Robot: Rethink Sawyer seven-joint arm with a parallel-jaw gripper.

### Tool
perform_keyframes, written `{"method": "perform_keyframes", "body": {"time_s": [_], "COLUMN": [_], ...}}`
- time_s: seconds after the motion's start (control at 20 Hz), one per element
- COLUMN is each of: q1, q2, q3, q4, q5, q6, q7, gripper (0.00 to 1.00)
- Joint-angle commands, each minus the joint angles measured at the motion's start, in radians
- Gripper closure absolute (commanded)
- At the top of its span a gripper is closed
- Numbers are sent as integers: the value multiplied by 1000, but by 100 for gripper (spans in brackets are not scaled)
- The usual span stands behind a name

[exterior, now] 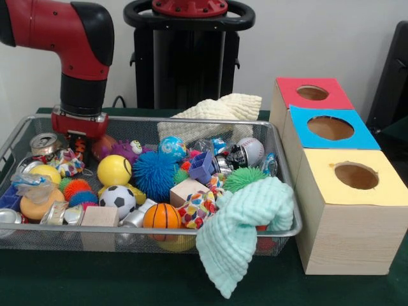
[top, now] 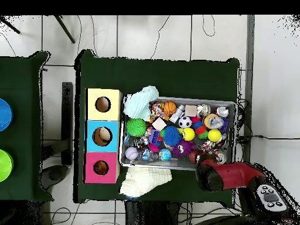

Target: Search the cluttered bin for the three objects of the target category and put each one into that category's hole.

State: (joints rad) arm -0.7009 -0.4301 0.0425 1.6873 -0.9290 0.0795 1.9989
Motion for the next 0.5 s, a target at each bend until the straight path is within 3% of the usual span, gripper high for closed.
{"method": "perform_keyframes", "body": {"time_s": [0.05,0.5], "q1": [-30,-45], "q2": [76,-50], "q3": [-31,42], "q4": [-29,68], "q5": [-28,26], "q6": [65,132], "q7": [8,-34], "gripper": [100,100]}}
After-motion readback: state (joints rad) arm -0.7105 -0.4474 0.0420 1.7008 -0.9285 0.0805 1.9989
